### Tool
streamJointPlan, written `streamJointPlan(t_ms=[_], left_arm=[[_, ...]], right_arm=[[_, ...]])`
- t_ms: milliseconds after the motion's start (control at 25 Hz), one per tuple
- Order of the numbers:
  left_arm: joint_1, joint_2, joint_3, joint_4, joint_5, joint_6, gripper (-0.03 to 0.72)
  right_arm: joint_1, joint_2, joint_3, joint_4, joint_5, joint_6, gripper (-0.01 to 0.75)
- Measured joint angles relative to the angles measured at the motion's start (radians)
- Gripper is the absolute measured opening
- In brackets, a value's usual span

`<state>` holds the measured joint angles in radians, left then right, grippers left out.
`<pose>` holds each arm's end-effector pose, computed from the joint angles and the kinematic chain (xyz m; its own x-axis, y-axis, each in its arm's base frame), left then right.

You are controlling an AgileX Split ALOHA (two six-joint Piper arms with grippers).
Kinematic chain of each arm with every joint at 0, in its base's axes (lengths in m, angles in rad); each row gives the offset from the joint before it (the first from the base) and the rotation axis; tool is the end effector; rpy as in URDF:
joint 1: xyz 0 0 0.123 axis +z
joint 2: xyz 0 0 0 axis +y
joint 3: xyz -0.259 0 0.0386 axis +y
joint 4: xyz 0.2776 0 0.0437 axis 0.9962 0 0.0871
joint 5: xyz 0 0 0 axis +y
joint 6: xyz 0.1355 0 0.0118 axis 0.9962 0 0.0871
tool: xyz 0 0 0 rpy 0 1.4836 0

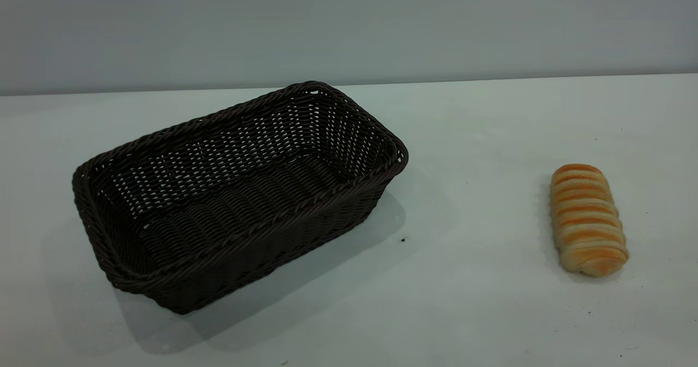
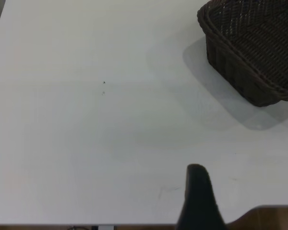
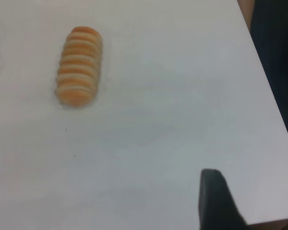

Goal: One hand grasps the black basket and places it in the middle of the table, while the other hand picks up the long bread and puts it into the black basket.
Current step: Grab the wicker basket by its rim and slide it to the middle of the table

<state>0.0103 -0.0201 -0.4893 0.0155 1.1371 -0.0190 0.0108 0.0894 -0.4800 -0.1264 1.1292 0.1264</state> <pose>0.0779 0.0027 0.2599 -0.5142 -0.0178 -0.8575 -0.0288 0.9996 -0.0035 0.0934 -0.0145 0.2490 -0.5965 0.0652 -0.8000 0.1234 0.9923 -0.0112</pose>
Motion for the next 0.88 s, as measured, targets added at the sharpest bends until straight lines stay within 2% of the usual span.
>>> streamJointPlan(t_ms=[320,600,880], left_arm=[[-0.016,0.000,0.000,0.000,0.000,0.000,0.573],[-0.145,0.000,0.000,0.000,0.000,0.000,0.573],[-0.203,0.000,0.000,0.010,0.000,0.001,0.573]], right_arm=[[0.000,0.000,0.000,0.000,0.000,0.000,0.354],[0.000,0.000,0.000,0.000,0.000,0.000,0.354],[0.000,0.000,0.000,0.000,0.000,0.000,0.354]])
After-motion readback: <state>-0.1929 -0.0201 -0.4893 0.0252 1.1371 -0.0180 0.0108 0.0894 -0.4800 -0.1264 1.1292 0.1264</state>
